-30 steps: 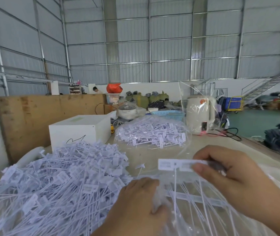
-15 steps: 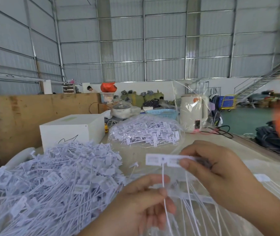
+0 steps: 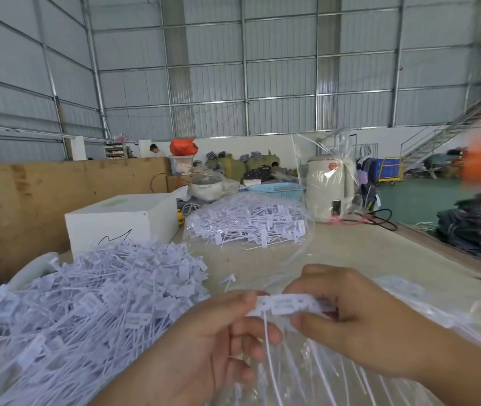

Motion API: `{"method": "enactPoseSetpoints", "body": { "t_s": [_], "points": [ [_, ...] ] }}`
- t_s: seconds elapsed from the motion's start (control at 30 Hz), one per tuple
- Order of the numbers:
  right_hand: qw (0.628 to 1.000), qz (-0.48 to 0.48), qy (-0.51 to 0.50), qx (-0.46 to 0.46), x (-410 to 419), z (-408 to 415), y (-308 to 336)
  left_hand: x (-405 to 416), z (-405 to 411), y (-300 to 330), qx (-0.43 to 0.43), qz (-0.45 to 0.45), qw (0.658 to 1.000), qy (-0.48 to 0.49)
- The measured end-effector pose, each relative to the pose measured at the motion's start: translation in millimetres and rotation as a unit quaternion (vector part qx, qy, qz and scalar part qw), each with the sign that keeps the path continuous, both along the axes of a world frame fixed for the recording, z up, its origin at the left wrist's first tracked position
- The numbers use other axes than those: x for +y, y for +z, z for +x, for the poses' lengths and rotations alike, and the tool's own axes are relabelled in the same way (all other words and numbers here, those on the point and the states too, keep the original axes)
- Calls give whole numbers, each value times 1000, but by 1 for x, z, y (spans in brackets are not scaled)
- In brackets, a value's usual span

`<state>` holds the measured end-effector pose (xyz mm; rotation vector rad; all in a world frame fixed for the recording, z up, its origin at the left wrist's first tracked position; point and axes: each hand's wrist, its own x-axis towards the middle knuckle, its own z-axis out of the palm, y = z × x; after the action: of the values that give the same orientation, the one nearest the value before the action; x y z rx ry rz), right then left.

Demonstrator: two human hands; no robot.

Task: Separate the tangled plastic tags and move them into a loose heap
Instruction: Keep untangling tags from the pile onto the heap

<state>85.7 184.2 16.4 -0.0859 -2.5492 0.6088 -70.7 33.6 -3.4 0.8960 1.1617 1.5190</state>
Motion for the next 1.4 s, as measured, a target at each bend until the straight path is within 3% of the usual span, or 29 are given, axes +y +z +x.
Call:
{"method": "enactPoseSetpoints", "body": {
  "t_s": [0.13,0.27,0.33,0.6,0.9,1.0,1.07,1.13,1.27,1.4],
  "points": [
    [1000,0,1,-20,-4,-3,-4,1,5,2,-9,13,998,53],
    [997,-26,0,-74,-8,-6,-9,8,13,-4,107,41,982,147],
    [998,-29,-30,-52,-11,-9,-12,13,15,-10,128,53,968,207],
    [981,-21,-129,140,-37,-20,-22,16,37,1,-51,106,954,275],
    [968,-10,-136,212,-46,-18,-18,5,25,9,-150,130,938,285],
    [966,-51,-112,227,-37,-10,-10,-1,1,8,-57,118,940,315],
    [983,-73,-57,156,-34,-7,-10,1,4,5,54,98,959,262],
    [994,-85,-18,65,-33,-9,-15,4,14,2,112,102,971,183],
    [998,-51,1,29,-33,-12,-22,3,20,-2,145,103,979,96],
    [999,-46,14,18,-32,-13,-26,1,16,-3,183,92,976,73]
  ]
}}
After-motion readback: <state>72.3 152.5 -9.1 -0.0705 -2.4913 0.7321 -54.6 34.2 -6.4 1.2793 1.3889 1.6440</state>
